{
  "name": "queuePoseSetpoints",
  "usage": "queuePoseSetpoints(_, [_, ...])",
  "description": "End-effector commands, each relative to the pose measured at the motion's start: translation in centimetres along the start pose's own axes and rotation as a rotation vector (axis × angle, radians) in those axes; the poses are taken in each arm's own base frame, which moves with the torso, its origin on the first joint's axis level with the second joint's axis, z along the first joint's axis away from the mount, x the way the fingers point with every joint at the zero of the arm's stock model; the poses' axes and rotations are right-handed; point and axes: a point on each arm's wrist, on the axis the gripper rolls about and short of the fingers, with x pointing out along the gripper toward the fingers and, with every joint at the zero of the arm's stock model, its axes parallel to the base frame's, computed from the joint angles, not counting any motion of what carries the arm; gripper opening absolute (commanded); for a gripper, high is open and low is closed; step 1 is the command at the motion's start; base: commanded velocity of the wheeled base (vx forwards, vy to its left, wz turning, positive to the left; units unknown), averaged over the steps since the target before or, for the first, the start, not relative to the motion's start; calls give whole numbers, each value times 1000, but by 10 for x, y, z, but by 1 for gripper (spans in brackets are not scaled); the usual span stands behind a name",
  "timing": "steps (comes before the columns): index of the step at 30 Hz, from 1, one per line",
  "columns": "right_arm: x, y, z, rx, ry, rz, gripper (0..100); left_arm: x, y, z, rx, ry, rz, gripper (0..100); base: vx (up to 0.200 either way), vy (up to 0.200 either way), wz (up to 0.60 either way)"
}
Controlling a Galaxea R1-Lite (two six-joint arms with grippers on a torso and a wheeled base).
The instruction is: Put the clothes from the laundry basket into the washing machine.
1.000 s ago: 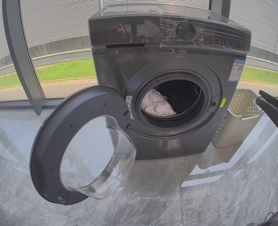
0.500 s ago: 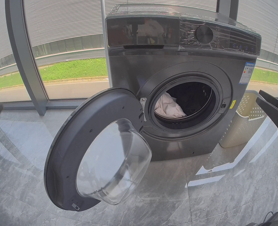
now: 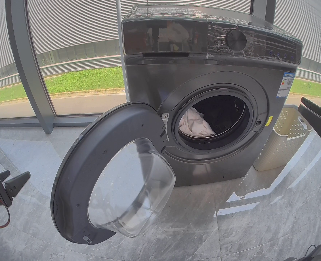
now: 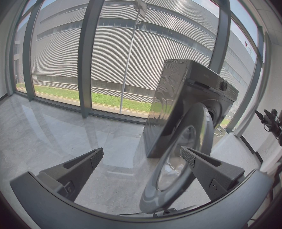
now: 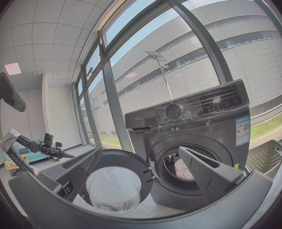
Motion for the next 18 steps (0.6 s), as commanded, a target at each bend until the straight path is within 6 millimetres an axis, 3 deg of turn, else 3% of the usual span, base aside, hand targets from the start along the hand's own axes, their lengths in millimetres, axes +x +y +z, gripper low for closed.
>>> queuePoseSetpoints(1, [0,1,1,-4,-6,0,100,-5,-8,-19,20,35,-92,100,0,0,0])
queuePoseSetpoints(8, [-2,4,13,-28,-48,10,100,0,-3,-40,-14,108,-47,100,0,0,0])
queuePoseSetpoints(18, [-2,12,40,-84,-140,31,100,6,-2,-47,-22,162,-61,100,0,0,0])
